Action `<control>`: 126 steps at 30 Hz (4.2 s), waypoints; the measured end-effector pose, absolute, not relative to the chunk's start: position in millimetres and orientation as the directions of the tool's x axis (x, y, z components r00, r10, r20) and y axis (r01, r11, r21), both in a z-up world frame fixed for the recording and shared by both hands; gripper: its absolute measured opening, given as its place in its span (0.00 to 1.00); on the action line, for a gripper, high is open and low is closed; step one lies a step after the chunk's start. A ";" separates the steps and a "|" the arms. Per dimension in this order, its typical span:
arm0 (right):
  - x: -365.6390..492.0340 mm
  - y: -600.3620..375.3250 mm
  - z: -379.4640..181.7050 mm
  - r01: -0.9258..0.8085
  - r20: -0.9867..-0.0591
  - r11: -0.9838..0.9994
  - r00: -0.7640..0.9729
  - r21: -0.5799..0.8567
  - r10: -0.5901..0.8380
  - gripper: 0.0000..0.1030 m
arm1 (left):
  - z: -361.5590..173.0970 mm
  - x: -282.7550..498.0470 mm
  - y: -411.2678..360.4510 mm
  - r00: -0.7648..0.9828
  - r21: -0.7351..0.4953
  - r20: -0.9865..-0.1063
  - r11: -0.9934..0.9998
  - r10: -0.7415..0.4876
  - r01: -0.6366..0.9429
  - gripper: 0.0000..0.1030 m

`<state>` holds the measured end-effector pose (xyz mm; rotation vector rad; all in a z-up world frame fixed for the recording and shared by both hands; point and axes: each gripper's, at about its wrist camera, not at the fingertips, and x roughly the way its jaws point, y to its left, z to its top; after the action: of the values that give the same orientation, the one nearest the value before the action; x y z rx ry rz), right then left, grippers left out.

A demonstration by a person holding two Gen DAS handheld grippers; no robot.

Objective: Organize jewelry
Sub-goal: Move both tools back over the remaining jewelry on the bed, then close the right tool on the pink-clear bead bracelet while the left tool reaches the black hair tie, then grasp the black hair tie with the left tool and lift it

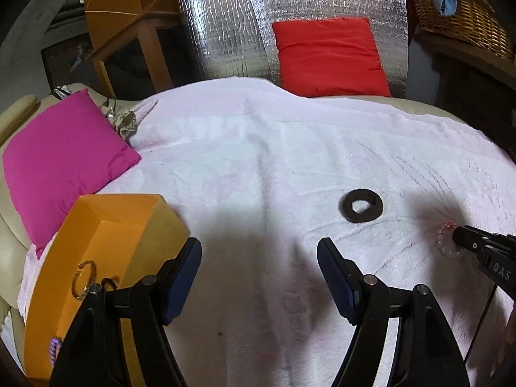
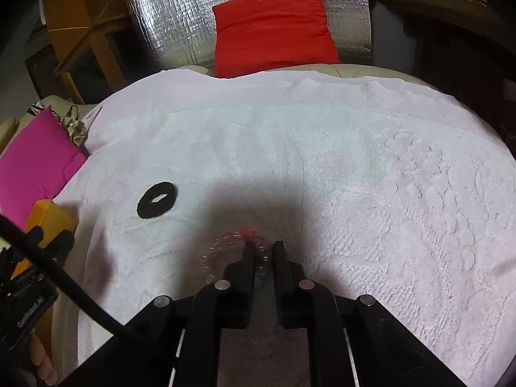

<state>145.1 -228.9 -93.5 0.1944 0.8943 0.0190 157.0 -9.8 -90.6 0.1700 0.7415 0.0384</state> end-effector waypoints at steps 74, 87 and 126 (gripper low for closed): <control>71.1 -270.5 -92.9 0.175 -0.840 0.932 0.508 0.318 0.192 0.12 | -99.9 172.5 -19.3 0.647 0.015 -0.754 0.982 -0.112 0.187 0.73; 78.3 -279.8 -98.6 0.215 -0.836 0.884 0.474 0.414 0.276 0.12 | -121.2 247.3 -57.1 0.578 -0.112 -0.798 0.984 -0.173 0.140 0.73; 82.5 -265.5 -92.9 0.084 -0.813 0.901 0.473 0.426 0.340 0.14 | -109.4 95.4 -26.2 0.415 -0.122 -0.834 0.856 -0.363 0.502 0.63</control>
<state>82.5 -265.5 -92.9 0.4428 1.0758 0.1633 95.4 -26.2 -109.4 0.1556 1.0051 -0.5459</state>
